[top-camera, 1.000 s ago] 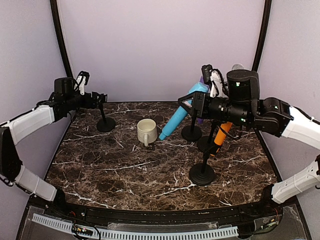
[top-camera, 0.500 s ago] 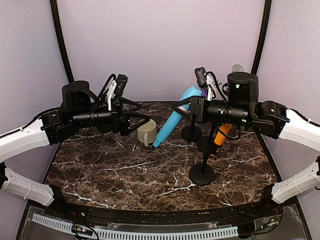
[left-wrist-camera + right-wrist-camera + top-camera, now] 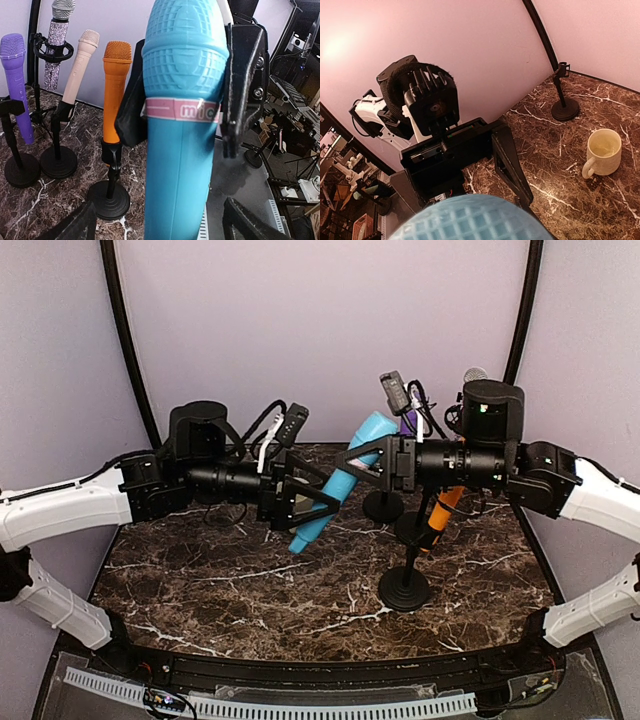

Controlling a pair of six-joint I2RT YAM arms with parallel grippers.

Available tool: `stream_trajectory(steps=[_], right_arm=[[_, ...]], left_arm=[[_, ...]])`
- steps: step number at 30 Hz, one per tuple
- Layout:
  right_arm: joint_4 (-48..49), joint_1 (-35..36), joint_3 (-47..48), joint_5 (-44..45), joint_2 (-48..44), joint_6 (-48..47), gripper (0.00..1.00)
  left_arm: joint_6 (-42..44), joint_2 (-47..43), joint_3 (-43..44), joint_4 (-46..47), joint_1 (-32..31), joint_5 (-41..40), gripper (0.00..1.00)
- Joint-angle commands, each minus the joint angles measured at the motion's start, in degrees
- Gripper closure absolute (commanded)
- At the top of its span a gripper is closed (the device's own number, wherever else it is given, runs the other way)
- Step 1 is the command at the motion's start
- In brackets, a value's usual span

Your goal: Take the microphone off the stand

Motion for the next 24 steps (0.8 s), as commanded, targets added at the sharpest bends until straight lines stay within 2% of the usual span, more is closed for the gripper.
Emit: stream_trajectory(steps=[1,5,9,11,16,18,24], right_arm=[[4.67,-0.14,0.80,-3.69,0.64,0.08,0.90],[4.96,-0.06,1.02,-4.76,1.07,0.30,0.90],[4.93,0.20,1.02,-5.16,1.44,0.42,0.90],[4.83,0.30,1.15,-5.06,1.75,0.41,0.90],[4.23,0.64,1.84,-5.05,2.57,0.14,0.90],[4.06,0.74,1.97,-4.91,2.72,0.04,0.90],[3.96,0.82,2.07,-4.27,2.76,0.01,0.90]], left_arm=[[0.05,0.59,3.11,0.77,-0.82,2.17,0.15],[0.79,1.07,3.59,-0.58,-1.41,1.88,0.34],[0.55,1.06,3.70,-1.02,-1.63,1.79,0.47],[0.42,1.26,3.85,-1.27,-1.80,2.06,0.50],[0.87,1.74,4.15,-2.50,-2.16,1.96,0.49],[1.06,1.80,4.10,-2.76,-2.26,1.52,0.52],[1.30,1.27,3.65,-2.61,-2.36,0.45,0.74]])
